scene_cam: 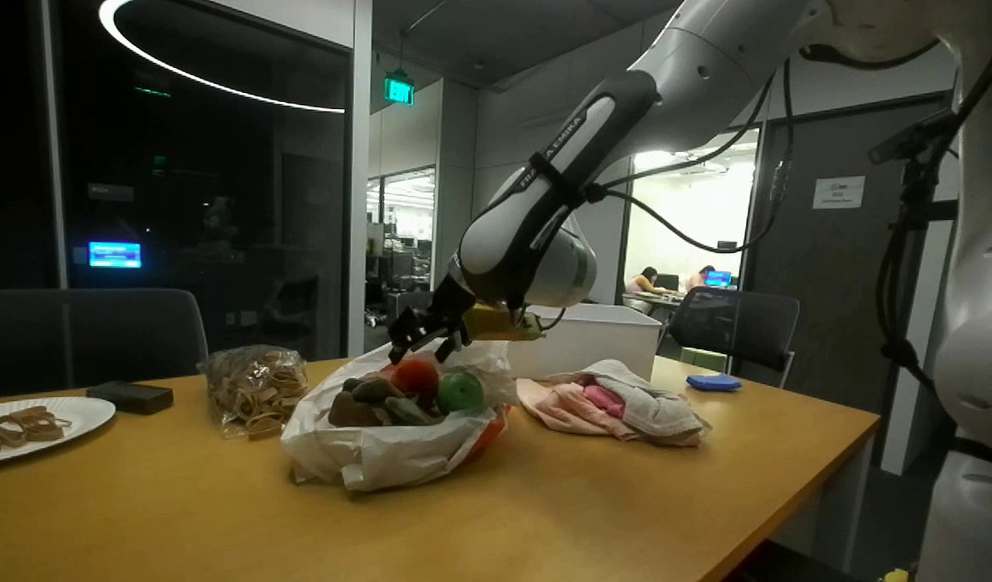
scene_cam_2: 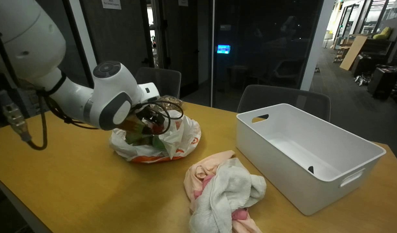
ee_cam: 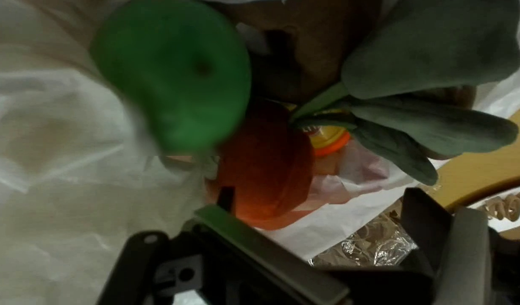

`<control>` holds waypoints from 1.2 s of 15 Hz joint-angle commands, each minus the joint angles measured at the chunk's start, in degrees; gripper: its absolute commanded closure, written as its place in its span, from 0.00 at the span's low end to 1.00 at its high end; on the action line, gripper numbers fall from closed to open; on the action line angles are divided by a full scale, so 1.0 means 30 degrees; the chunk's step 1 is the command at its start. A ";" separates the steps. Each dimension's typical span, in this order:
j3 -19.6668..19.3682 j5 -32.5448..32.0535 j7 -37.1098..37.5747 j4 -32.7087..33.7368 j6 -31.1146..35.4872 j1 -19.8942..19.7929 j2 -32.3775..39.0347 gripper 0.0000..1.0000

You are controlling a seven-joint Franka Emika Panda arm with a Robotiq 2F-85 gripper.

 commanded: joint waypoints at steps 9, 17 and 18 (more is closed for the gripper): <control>-0.2028 1.4261 -1.2919 -0.1308 -1.5510 0.0523 -0.7764 0.00; -0.6566 1.4405 -1.7451 -0.6570 -1.2070 0.6405 -1.0986 0.00; -0.5635 1.4954 -1.7983 -0.7255 -1.1780 0.5908 -1.1496 0.00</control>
